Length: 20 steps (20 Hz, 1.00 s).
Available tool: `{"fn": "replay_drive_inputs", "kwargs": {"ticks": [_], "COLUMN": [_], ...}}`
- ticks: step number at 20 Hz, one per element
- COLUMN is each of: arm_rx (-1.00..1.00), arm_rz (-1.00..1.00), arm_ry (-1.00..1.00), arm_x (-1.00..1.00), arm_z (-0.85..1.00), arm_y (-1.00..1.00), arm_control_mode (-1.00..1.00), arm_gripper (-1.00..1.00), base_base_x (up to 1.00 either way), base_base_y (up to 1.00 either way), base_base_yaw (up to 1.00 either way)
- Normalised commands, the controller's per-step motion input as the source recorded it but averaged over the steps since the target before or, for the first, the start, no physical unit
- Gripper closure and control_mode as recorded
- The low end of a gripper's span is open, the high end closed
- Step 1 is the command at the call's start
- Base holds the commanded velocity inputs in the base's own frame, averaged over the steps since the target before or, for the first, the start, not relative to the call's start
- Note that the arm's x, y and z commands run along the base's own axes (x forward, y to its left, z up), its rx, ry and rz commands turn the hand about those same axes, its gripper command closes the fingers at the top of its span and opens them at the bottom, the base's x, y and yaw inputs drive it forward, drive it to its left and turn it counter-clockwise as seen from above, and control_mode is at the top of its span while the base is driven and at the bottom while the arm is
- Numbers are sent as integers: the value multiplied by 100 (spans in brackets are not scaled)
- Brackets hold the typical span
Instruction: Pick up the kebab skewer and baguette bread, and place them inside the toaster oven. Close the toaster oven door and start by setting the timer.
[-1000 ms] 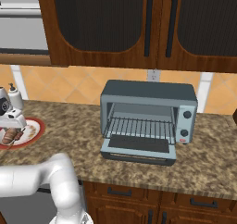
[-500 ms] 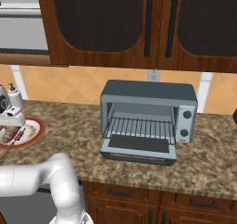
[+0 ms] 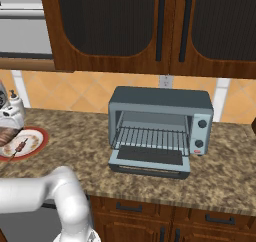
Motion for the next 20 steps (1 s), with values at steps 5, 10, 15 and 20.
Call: {"fn": "replay_drive_inputs", "kwargs": {"ticks": [5,10,15,20], "arm_rx": [0,0,0,1], "arm_rz": [-7,-2,-1,0], "arm_ry": [0,0,0,0], "arm_x": [-12,-2,-10,-59], "arm_z": [29,33,33,34], "arm_y": [-29,-37,-90,-100], "arm_control_mode": [-100,-100,-100,-100], "arm_gripper": [100,100,100,100], "base_base_x": [0,0,0,0], "base_base_y": [0,0,0,0], "base_base_yaw": [0,0,0,0]}}
